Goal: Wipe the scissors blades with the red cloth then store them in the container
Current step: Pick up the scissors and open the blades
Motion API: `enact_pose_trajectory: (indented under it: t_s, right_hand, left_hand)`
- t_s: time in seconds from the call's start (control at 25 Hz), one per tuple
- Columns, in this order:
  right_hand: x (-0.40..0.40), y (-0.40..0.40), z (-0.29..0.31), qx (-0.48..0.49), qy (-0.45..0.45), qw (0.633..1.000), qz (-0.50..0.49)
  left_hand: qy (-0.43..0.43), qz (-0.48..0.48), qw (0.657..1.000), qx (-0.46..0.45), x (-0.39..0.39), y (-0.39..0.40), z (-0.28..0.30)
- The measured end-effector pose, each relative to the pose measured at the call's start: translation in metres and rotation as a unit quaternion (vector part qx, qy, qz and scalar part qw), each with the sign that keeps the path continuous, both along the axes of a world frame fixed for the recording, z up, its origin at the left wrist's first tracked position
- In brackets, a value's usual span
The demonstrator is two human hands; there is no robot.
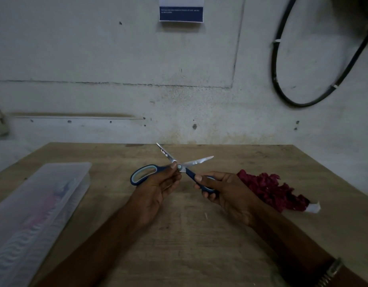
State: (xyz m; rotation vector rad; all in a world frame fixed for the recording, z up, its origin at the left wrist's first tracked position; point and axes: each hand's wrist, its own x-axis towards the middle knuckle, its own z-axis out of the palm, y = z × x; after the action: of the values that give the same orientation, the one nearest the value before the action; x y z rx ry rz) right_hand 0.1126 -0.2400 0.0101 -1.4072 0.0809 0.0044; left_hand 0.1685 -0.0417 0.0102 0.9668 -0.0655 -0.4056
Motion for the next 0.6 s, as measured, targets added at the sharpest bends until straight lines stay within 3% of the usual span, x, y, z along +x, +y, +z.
enact_pose_trajectory:
  t_s: [0.12,0.24,0.28,0.4,0.44,0.52,0.6]
  right_hand:
    - [-0.004,0.0,0.011,-0.058,-0.009,0.998,0.018]
    - [-0.009,-0.029,0.033,-0.242,-0.037,0.966,-0.086]
    - [-0.01,-0.048,0.039,-0.328,-0.053,0.931,-0.151]
    - [-0.012,-0.104,0.039,-0.57,-0.082,0.763,-0.294]
    - [-0.01,-0.114,0.036,-0.579,-0.071,0.757,-0.293]
    - [-0.003,-0.114,0.027,-0.573,-0.012,0.789,-0.222]
    - [0.006,-0.108,0.015,-0.658,0.058,0.74,-0.125]
  left_hand:
    - [-0.011,0.01,1.0,0.007,0.0,-0.001,0.0]
    - [-0.017,0.03,0.999,-0.005,0.005,0.003,-0.001]
    - [-0.024,0.036,0.999,0.002,0.007,0.005,-0.003]
    - [-0.044,0.052,0.997,0.047,0.009,0.005,-0.009]
    - [-0.055,0.054,0.995,0.069,0.009,0.004,-0.011]
    - [-0.084,0.051,0.99,0.104,0.007,0.002,-0.014]
    - [-0.103,0.049,0.986,0.117,0.006,0.001,-0.015]
